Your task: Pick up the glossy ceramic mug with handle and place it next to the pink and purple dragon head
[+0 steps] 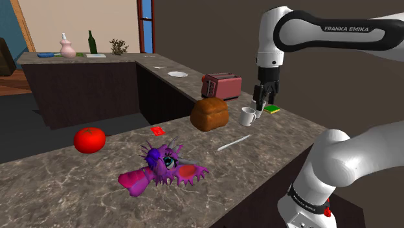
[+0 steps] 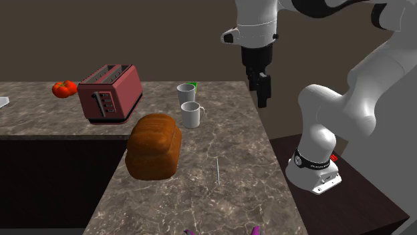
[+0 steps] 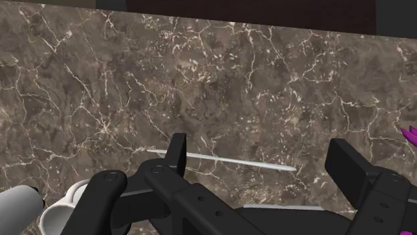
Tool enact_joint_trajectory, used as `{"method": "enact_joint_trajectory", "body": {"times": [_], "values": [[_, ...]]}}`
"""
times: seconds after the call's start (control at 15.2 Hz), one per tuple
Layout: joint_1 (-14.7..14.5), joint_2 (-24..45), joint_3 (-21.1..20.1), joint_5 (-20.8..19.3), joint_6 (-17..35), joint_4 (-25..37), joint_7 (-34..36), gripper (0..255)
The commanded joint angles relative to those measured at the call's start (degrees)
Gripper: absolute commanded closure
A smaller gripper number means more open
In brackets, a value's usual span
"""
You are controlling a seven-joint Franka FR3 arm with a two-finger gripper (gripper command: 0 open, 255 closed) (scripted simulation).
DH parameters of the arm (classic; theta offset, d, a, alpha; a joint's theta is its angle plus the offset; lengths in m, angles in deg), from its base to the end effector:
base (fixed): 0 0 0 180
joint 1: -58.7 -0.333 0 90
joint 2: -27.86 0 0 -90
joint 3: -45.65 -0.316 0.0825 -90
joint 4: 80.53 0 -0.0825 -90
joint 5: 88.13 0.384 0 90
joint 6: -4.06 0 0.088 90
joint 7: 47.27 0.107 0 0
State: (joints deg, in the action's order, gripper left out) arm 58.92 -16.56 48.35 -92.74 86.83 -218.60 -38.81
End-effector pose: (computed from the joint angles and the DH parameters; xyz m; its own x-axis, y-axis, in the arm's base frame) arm 0.2918 -0.0276 0.5524 0.9657 -0.1871 -0.1801 -0.1763 -0.9815 0.0746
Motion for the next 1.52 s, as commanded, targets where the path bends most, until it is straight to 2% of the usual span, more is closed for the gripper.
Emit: {"method": "enact_joint_trajectory", "body": {"times": [0.0,0.4,0.79,1.12,1.45], "values": [[0.0,0.0,0.0,0.0,0.0,0.0,0.0,0],[2.1,5.9,6.0,-4.7,10.1,-2.0,-5.6,0],[3.6,14.5,11.9,-7.7,20.3,-1.2,-11.0,0],[4.4,23.4,16.7,-8.1,28.3,1.6,-15.9,0],[4.8,33.4,20.9,-6.0,35.3,6.3,-21.6,0]]}}
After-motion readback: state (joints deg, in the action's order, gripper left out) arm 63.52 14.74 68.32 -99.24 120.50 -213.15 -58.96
